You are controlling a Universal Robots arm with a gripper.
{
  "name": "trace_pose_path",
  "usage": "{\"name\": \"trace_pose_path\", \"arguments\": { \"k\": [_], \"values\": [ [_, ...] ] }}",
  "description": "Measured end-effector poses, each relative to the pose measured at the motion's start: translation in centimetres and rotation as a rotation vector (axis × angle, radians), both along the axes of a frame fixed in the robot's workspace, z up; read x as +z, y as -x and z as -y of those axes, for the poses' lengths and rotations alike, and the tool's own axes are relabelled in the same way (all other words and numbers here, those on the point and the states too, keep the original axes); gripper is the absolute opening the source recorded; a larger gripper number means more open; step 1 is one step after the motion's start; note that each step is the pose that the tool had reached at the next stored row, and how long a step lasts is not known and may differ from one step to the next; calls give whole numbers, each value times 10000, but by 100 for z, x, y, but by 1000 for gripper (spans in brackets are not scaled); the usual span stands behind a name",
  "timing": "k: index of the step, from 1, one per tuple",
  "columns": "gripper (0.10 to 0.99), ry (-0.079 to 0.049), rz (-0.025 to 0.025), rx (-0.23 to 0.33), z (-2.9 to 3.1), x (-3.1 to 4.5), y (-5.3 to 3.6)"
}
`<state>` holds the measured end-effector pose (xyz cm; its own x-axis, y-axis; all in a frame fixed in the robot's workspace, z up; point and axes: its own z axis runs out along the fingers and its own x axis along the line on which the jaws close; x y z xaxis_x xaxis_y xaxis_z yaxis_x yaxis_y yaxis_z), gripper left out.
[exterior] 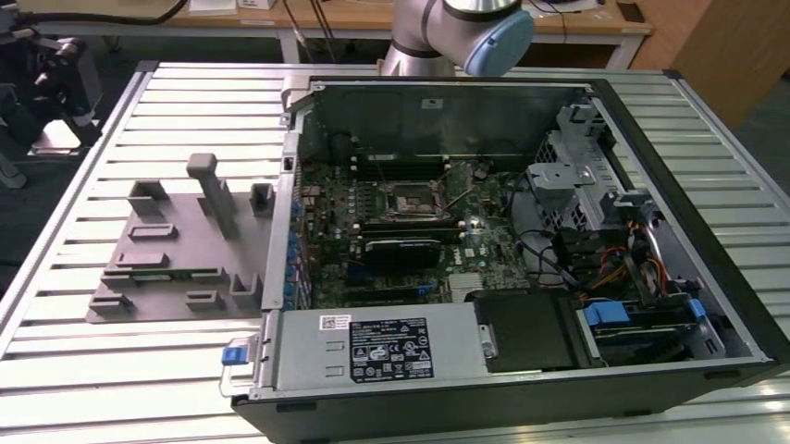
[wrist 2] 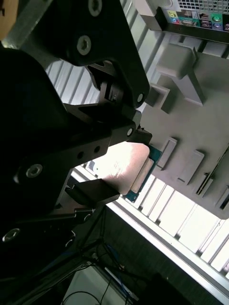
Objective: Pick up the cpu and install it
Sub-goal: 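Pick up the cpu and move it towards the insertion slot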
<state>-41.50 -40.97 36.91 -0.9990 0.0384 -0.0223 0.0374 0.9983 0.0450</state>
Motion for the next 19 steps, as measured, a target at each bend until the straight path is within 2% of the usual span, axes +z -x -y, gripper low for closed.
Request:
{"name": "trace_pose_path", "arguments": {
  "k": [8,14,19],
  "values": [
    [545,0,0,0,0,143,0],
    [545,1,-2,1,0,147,-5],
    [545,0,-1,0,0,146,-59]
  ]
}}
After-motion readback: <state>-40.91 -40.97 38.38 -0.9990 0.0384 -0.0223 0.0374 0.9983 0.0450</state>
